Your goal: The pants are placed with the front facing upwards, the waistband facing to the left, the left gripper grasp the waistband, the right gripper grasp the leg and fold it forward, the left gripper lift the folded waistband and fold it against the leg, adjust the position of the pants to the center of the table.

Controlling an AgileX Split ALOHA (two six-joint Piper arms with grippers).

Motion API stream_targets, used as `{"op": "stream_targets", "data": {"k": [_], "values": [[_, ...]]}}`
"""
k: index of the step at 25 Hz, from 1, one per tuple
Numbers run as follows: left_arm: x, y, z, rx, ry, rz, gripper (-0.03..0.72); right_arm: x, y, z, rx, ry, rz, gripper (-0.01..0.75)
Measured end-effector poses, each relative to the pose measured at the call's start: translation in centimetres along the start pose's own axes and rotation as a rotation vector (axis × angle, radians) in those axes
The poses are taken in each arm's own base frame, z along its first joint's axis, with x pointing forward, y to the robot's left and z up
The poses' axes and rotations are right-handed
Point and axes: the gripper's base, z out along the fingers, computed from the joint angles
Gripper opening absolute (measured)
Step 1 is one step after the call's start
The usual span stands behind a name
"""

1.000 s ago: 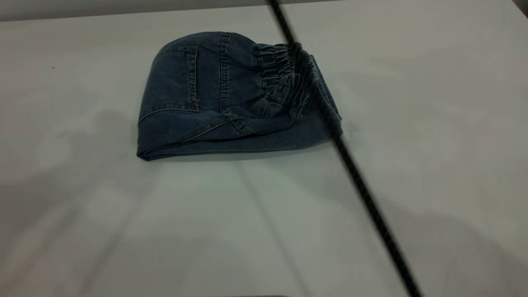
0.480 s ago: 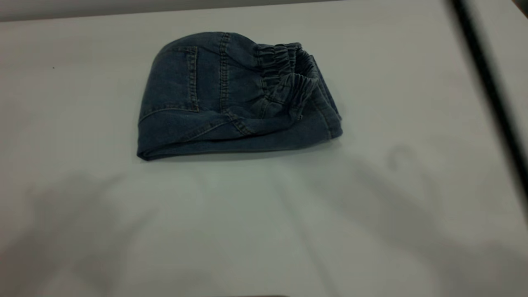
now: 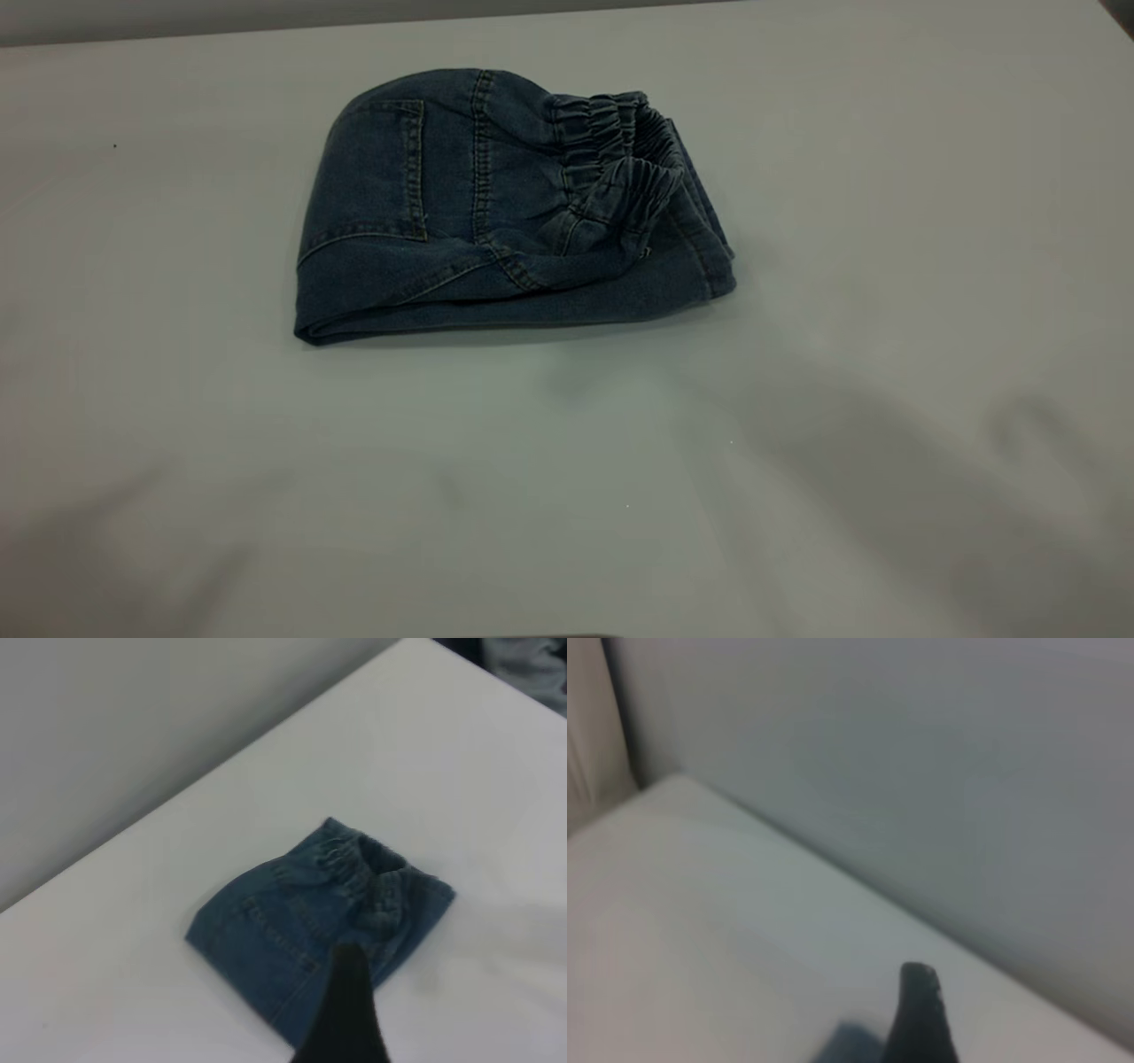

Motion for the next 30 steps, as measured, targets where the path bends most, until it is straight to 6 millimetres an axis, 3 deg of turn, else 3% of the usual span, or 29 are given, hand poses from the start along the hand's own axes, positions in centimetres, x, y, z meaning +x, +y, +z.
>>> {"op": "stream_targets", "data": {"k": [4,5,10,20,30], "values": [[0.2,-0.3,-1.3,-0.043,-0.013,-0.013,0.563,2.2,-0.1,-1.2,0.004,0.123,-0.009,0.468],[0.3,-0.3,-1.5,-0.052,-0.014,-0.019,0.563,2.7,-0.2,-2.3,0.004,0.138,-0.010,0.468],[1.9,-0.5,-1.3,-0.079,0.027,-0.067,0.563,7.9,-0.4,-4.1,0.009,0.319,-0.017,0.468],[7.4,-1.6,0.4,-0.046,0.157,-0.139,0.563,18.5,-1.0,-10.4,0.021,0.494,0.002,0.468],[14.8,-3.0,2.9,-0.010,0.336,-0.296,0.559,27.6,-1.6,-16.3,0.033,0.489,0.036,0.468]]}}
